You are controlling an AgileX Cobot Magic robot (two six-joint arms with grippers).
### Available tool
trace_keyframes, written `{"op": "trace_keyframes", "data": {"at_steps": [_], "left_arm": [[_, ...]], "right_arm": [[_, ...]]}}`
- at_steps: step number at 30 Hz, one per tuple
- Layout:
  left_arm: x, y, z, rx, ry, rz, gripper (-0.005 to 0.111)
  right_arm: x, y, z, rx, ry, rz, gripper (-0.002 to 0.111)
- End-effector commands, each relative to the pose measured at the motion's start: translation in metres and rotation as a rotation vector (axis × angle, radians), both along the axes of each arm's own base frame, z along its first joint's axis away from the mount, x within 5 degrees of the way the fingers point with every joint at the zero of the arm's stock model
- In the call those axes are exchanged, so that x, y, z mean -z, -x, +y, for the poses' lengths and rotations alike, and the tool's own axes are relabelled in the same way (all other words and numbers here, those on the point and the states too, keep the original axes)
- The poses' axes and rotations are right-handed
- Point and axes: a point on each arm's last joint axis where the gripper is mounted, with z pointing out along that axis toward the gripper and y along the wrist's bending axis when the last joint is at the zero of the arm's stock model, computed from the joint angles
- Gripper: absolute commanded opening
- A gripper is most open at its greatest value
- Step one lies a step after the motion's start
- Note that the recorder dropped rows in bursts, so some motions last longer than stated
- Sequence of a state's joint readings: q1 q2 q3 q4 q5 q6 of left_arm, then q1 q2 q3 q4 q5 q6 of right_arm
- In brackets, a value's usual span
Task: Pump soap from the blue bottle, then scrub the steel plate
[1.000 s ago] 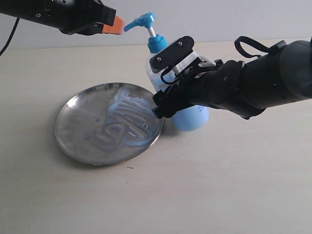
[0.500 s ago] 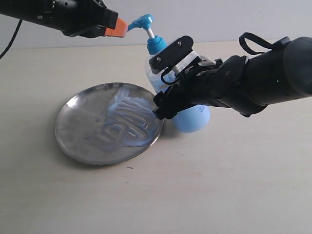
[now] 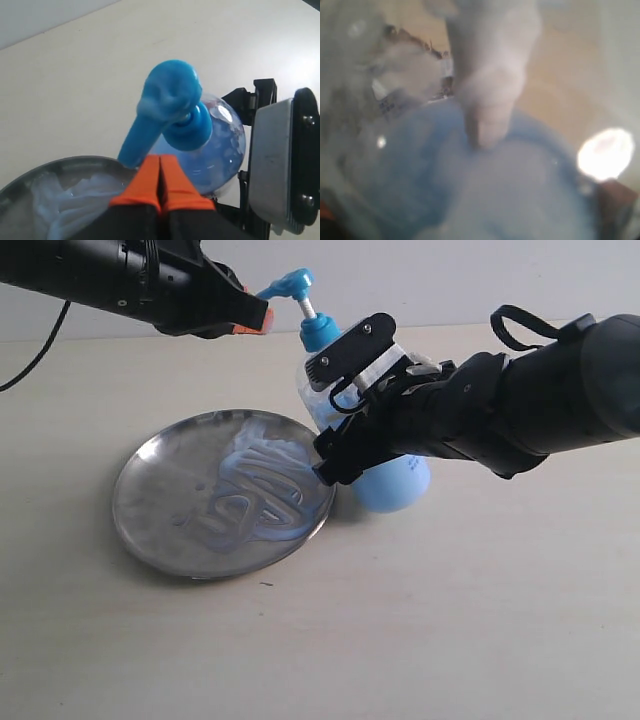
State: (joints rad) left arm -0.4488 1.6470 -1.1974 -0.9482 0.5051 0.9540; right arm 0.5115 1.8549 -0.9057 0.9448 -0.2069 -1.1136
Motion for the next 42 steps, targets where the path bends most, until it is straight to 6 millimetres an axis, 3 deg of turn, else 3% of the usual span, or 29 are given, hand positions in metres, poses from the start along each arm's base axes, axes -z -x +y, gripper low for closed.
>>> {"op": "trace_keyframes", "data": {"at_steps": [1,13,22,26,42], "left_arm": [[-0.001,-0.005,0.0,-0.029,-0.004,-0.041,0.0],[0.005,-0.004,-0.002,-0.004,-0.011,-0.011,0.0],[-0.052,0.02,0.01,-0.016,0.058,-0.159,0.0],[-0.066,0.026,0.015,-0.034,0.076,-0.207,0.0],[-0.057,0.001,0.002,-0.033,0.075,-0.186,0.0]], "right_arm": [[0.01,0.007,0.003,-0.037,-0.016,0.089,0.0],[0.01,0.007,0.003,-0.042,-0.014,0.09,0.0],[0.011,0.009,0.004,-0.054,-0.018,0.106,0.0],[0.011,0.009,0.004,-0.054,-0.018,0.106,0.0],[0.011,0.009,0.005,-0.065,-0.014,0.109,0.0]]}}
